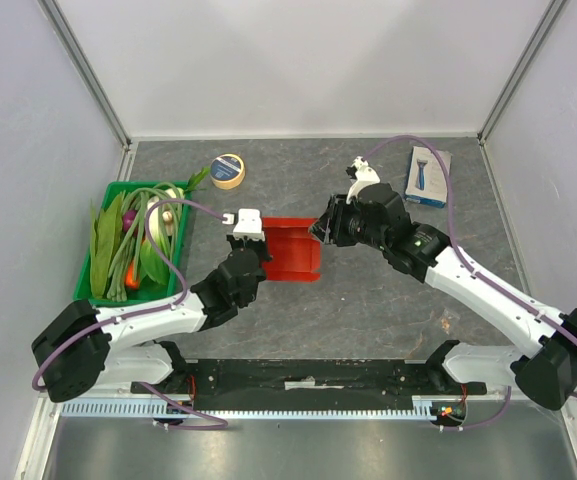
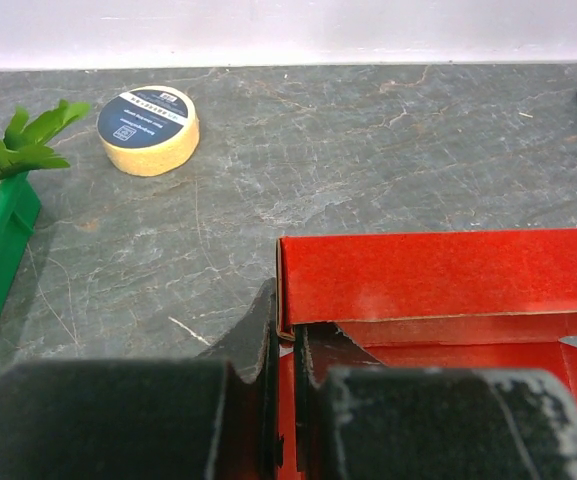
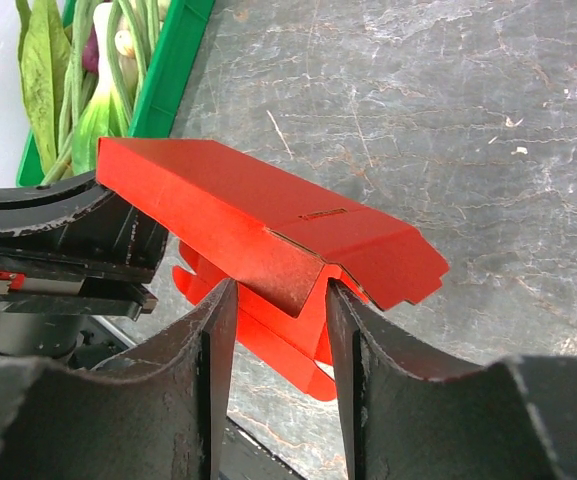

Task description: Fold the paper box

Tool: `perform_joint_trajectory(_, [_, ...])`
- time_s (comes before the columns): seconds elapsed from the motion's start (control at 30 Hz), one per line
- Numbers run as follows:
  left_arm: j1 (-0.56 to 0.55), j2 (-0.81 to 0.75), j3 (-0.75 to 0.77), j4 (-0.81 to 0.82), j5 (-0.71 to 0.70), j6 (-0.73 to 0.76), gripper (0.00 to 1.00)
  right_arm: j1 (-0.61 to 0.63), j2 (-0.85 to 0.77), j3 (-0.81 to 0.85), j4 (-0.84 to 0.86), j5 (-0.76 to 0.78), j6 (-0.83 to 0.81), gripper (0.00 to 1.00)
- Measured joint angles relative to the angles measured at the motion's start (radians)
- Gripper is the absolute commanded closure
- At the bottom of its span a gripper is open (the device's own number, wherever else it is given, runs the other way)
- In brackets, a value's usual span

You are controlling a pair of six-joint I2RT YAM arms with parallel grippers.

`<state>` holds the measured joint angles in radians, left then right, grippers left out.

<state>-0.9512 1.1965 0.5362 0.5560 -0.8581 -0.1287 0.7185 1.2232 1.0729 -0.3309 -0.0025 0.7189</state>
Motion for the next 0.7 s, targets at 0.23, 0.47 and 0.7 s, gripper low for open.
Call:
perform_joint_trajectory(0.23, [0.0, -0.001, 0.021, -0.031, -0.001, -0.009, 0.98, 0.0, -0.029, 0.017, -0.066, 0.019, -0.004, 0.4])
perform_joint_trajectory(0.47, [0.0, 0.003, 0.039, -0.055, -0.005, -0.01, 0.98, 0.007, -0.041, 0.102, -0.089, 0.018, -0.016, 0.48])
perform_joint_trajectory(0.7, [0.0, 0.003, 0.048, -0.087, -0.005, -0.016, 0.98, 0.013, 0.016, 0.113, -0.062, -0.009, -0.01, 0.54])
